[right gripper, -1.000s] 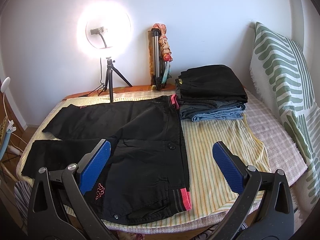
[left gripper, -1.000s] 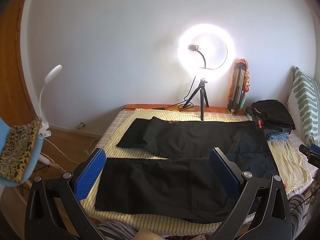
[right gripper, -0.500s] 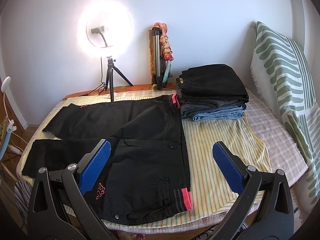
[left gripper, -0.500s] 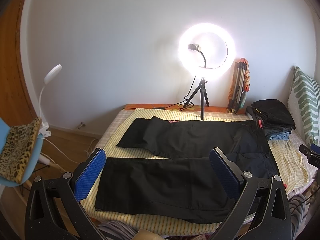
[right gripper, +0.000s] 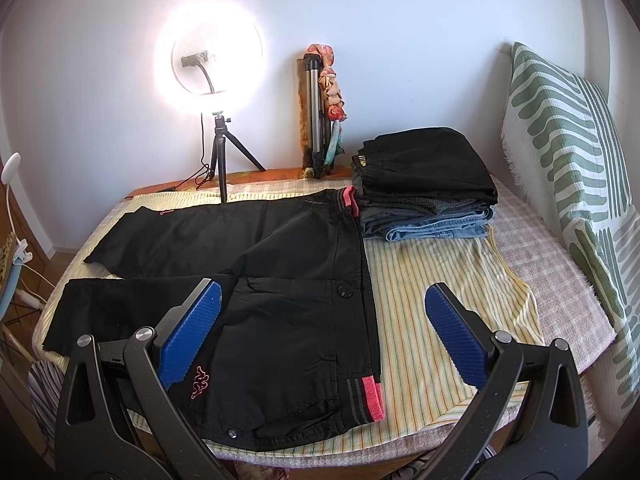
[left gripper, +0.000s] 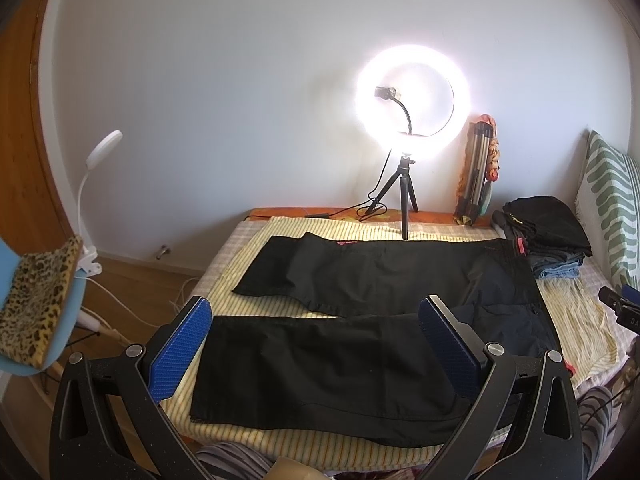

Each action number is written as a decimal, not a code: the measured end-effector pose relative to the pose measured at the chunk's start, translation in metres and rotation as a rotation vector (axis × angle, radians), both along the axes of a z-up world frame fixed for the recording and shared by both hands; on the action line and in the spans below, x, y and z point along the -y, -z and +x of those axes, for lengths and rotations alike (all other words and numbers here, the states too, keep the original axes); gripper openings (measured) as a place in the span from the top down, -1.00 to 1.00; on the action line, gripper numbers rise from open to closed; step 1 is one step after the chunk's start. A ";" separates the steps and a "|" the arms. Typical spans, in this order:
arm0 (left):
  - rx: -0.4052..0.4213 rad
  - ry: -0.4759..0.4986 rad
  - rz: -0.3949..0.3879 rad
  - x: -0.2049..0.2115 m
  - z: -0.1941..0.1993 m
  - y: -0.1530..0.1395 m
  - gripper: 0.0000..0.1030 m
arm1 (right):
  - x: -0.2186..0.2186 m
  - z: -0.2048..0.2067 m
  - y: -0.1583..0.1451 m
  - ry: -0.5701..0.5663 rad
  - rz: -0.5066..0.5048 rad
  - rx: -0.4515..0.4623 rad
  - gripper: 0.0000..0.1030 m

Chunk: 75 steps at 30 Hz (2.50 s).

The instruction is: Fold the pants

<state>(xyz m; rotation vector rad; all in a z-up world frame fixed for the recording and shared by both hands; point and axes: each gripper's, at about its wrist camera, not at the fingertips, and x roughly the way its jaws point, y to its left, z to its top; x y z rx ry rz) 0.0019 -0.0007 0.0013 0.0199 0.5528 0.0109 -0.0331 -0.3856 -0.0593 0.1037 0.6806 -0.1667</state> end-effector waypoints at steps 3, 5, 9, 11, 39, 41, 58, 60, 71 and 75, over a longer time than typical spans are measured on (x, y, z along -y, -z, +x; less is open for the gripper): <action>0.000 0.000 0.000 0.000 0.000 0.000 -1.00 | -0.001 0.000 0.000 0.000 0.000 0.000 -1.00; 0.000 -0.001 0.002 0.000 0.000 0.000 -1.00 | -0.001 0.000 0.000 0.001 0.000 0.000 -1.00; 0.000 -0.001 0.002 0.000 0.000 0.000 -1.00 | -0.002 0.000 0.002 0.001 0.000 -0.002 -1.00; -0.002 -0.002 0.003 -0.001 0.001 0.001 -0.99 | -0.002 0.000 0.001 0.000 0.001 -0.002 -1.00; -0.205 0.031 0.051 -0.087 0.028 0.069 -0.22 | -0.015 0.001 0.041 -0.291 -0.094 -0.142 -0.73; -0.237 0.043 0.053 -0.092 0.028 0.078 -0.08 | -0.024 -0.002 0.048 -0.350 -0.111 -0.165 -0.71; -0.460 0.206 0.086 -0.088 0.018 0.149 -0.02 | -0.118 -0.016 0.133 -0.738 -0.189 -0.397 -0.64; -0.466 0.225 0.087 -0.084 0.019 0.153 -0.02 | -0.124 -0.015 0.142 -0.752 -0.227 -0.425 -0.60; -0.499 0.295 0.057 -0.073 0.021 0.169 -0.03 | -0.122 0.004 0.136 -0.723 -0.283 -0.434 0.73; -0.510 0.320 0.094 -0.063 0.023 0.175 -0.06 | -0.125 0.013 0.116 -0.709 -0.310 -0.375 0.84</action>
